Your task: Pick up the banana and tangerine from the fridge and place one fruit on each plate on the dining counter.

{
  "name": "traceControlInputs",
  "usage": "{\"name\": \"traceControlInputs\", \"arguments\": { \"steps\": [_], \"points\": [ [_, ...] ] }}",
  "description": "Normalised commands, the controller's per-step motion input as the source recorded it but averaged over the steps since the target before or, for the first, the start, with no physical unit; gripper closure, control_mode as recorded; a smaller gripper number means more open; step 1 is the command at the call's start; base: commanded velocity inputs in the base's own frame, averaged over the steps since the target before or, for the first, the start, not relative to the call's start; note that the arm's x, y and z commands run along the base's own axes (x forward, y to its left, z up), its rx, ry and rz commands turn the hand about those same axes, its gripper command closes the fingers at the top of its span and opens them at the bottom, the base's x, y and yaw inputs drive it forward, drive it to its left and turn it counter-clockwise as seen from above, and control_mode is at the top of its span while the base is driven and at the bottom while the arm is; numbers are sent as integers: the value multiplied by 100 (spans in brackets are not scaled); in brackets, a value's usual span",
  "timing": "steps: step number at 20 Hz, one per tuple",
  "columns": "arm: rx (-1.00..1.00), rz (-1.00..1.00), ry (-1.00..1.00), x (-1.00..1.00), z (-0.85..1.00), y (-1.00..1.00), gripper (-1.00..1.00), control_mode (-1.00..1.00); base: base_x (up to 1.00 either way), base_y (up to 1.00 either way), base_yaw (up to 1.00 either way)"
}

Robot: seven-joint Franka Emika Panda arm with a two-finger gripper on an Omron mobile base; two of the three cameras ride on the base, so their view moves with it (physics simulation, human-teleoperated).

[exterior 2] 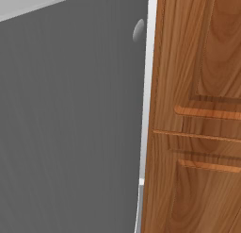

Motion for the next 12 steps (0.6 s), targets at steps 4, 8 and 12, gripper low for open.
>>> {"name": "traceControlInputs", "arguments": {
  "steps": [4,8,12],
  "points": [
    [0,0,1,-12,-1,13,-100,-100,0,0,0],
    [6,5,10,9,-14,42,-100,-100,0,0,0],
    [9,0,2,48,-46,33,-100,-100,0,0,0]
  ]
}}
